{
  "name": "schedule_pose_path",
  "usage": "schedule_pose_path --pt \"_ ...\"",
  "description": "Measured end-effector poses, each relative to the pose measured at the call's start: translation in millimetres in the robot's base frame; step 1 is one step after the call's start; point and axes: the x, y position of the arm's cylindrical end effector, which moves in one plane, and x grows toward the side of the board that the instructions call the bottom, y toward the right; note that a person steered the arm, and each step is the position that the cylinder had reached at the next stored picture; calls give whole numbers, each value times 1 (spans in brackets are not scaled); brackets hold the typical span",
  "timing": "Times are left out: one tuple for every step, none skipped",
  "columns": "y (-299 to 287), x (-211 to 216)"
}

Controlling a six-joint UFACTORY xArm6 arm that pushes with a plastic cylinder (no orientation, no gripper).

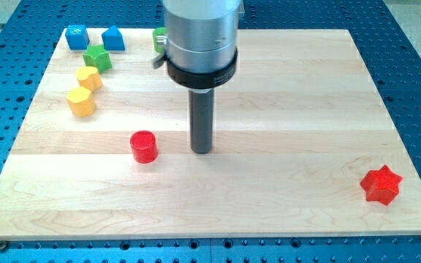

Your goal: Push the red circle vertically to the yellow hexagon

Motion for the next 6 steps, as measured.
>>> schedule_pose_path --pt "-44 1" --pt "-30 30" --pt "-75 32" --pt "-155 20" --pt "-172 9" --pt "-104 11"
